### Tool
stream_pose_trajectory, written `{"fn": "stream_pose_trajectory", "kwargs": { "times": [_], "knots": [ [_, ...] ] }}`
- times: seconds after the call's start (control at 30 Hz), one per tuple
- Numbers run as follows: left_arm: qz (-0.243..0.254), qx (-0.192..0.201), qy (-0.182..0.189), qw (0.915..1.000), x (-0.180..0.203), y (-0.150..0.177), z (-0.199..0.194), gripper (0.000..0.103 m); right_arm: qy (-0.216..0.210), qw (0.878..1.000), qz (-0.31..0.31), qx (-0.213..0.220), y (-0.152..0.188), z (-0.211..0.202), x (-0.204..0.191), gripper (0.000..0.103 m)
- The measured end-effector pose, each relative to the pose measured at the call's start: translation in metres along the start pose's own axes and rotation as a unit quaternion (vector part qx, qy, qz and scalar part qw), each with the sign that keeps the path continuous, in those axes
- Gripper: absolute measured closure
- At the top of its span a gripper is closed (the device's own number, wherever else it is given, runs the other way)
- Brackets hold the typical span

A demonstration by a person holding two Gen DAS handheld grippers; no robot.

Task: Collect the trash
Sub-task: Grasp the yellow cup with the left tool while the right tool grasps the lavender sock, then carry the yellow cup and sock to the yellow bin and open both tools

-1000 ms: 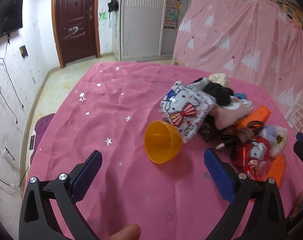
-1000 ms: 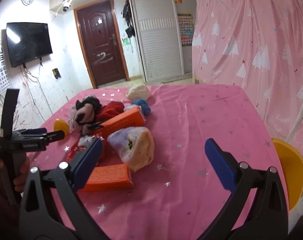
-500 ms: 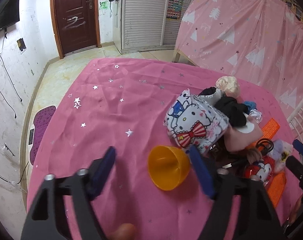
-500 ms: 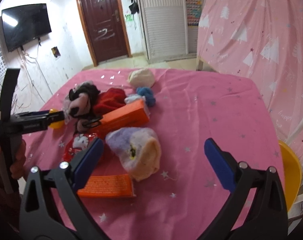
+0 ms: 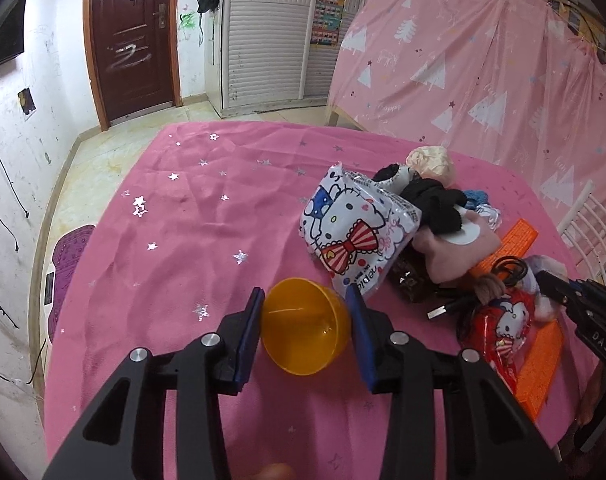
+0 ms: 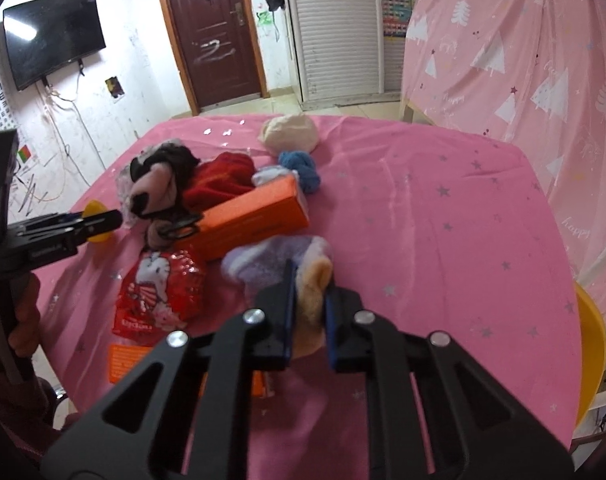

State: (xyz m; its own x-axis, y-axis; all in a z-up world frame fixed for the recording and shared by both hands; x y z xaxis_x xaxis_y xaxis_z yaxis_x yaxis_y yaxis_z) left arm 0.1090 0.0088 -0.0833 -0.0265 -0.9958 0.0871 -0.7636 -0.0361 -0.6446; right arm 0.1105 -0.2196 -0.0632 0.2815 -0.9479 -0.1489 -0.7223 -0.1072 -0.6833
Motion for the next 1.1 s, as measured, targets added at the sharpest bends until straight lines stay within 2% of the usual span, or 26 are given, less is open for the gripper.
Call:
{"fn": "stream_pose_trajectory", "kwargs": {
  "times": [0.27,0.47,0.83,0.97,1.1],
  "knots": [
    [0.003,0.025,-0.003,0.9997,0.001,-0.012,-0.030,0.068,0.008,0.999,0.020,0.027,-0.005,-0.022,0.013,0.092],
    [0.029,0.046,-0.004,0.9985,0.022,-0.030,-0.049,0.068,0.024,0.997,0.034,0.058,-0.017,-0.042,0.035,0.092],
    [0.109,0.070,0.038,0.9908,0.124,-0.064,-0.062,0.068,0.059,0.992,0.062,0.098,-0.022,-0.081,0.094,0.092],
    [0.127,0.067,0.070,0.9871,0.170,-0.073,-0.061,0.068,0.083,0.986,0.088,0.111,-0.019,-0.099,0.132,0.092],
    [0.157,0.062,0.106,0.9800,0.231,-0.079,-0.059,0.068,0.114,0.980,0.114,0.118,-0.011,-0.115,0.174,0.092]
  ]
}}
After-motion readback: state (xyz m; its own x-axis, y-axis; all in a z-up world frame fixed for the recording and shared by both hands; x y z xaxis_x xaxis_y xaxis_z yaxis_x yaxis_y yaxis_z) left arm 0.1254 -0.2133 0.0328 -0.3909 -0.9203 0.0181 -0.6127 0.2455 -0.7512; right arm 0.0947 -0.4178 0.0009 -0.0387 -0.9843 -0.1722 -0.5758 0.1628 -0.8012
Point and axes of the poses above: each gripper's, at about its wrist camera, not at the fingertips, and z roughly the way its jaws point, x to its right, y to its underside, the point moved 10 cm from there along z, roughly the way its jaws point, and after that the axes turned 2 degrees about z, right-handed, at the moved point
